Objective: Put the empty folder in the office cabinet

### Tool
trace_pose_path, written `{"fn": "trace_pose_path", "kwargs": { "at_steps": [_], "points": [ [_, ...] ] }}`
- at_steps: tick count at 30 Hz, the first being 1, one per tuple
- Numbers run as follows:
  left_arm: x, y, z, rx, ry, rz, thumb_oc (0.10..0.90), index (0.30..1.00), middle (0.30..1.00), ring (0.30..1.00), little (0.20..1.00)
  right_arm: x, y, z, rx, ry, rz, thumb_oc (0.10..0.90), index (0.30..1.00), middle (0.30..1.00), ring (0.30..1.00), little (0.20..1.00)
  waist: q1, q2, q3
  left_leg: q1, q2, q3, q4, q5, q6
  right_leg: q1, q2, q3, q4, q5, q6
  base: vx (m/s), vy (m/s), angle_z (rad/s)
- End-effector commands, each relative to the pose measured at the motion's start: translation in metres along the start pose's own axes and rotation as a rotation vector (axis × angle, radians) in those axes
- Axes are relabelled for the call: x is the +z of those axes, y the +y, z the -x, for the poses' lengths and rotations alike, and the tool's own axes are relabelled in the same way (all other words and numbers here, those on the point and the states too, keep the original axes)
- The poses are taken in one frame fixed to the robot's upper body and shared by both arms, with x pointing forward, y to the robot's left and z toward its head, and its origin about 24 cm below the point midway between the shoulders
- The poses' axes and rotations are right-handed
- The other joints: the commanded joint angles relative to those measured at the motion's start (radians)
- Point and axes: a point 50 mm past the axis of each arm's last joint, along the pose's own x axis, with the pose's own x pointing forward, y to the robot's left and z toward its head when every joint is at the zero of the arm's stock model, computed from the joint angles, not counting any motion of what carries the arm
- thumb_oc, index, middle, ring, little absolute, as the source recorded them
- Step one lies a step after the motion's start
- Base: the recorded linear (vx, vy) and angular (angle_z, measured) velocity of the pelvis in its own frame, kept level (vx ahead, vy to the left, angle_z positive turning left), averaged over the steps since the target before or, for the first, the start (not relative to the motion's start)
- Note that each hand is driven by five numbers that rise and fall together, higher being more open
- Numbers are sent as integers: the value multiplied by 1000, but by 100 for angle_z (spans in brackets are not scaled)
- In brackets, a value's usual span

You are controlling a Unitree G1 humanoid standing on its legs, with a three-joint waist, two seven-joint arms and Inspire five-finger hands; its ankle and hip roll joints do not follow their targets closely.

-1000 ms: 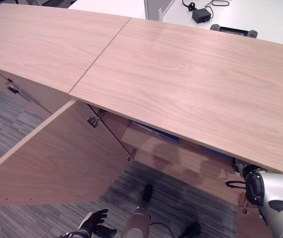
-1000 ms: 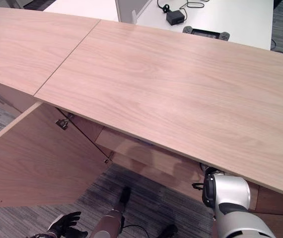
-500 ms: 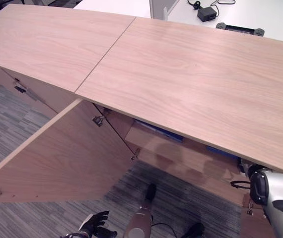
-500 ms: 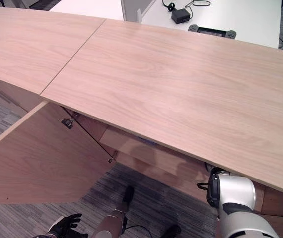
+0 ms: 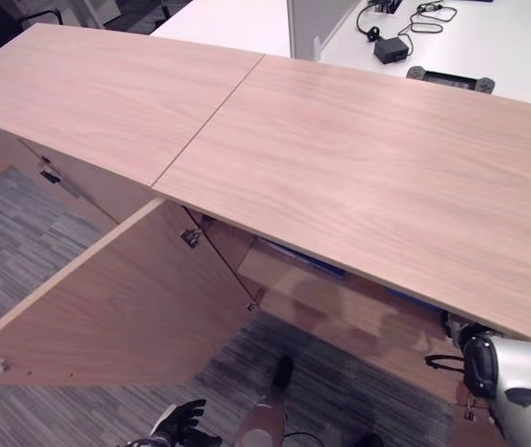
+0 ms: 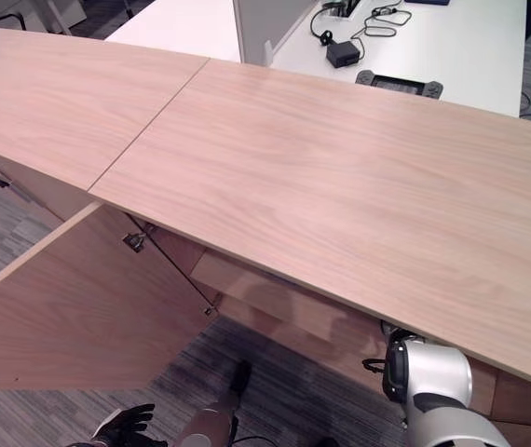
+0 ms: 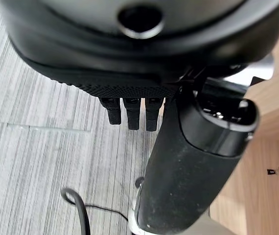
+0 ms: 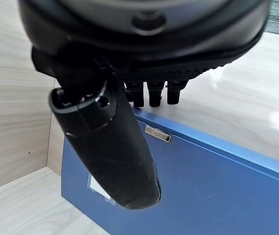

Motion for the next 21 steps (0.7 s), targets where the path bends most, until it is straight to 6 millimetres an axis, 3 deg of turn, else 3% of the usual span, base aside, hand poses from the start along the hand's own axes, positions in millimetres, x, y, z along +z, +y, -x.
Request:
{"fn": "trace_pose_path", "kwargs": {
  "at_steps": [1, 2, 3, 10, 16, 21],
  "points": [
    [-7, 10, 1, 28, 33, -58, 800, 900, 900, 900, 900, 25, 71, 34, 362, -104, -120, 800, 900, 900, 900, 900, 54, -102, -56, 117, 20, 21, -17, -139, -67, 127, 23, 38, -120, 16, 70, 9, 41, -11],
    [-7, 10, 1, 28, 34, -57, 800, 900, 900, 900, 900, 25, 71, 34, 362, -104, -119, 800, 900, 900, 900, 900, 48, -106, -61, 125, 23, 19, -20, -156, -71, 136, 30, 57, -126, -2, 75, -66, 111, -13],
    [-9, 9, 1, 27, 41, -57, 800, 900, 900, 900, 900, 21, 69, 33, 364, -99, -118, 800, 900, 900, 900, 900, 50, -106, -61, 123, 19, 27, -18, -139, -66, 136, 28, 44, -141, 27, 71, 19, 35, -15],
    [-29, -2, 6, 22, 103, -18, 800, 900, 900, 900, 900, -1, 63, 33, 397, -65, -123, 800, 900, 900, 900, 900, 32, -128, -95, 178, 19, 74, -24, -156, -63, 175, 41, 91, -224, 68, 75, 32, 60, -22],
    [-50, -18, 14, 24, 172, 52, 800, 900, 900, 900, 900, -41, 77, 65, 623, -36, -103, 800, 900, 900, 900, 900, -12, -127, -98, 237, 15, 124, -25, -174, -47, 182, 31, 146, -228, 85, 73, 11, 54, -30],
    [-55, -22, 16, 35, 188, 89, 800, 900, 900, 900, 900, -50, 75, 85, 775, -62, -77, 800, 900, 900, 900, 900, -40, -124, -97, 247, 10, 134, -25, -170, -38, 178, 22, 157, -222, 96, 75, -19, 33, -17]
  ]
}}
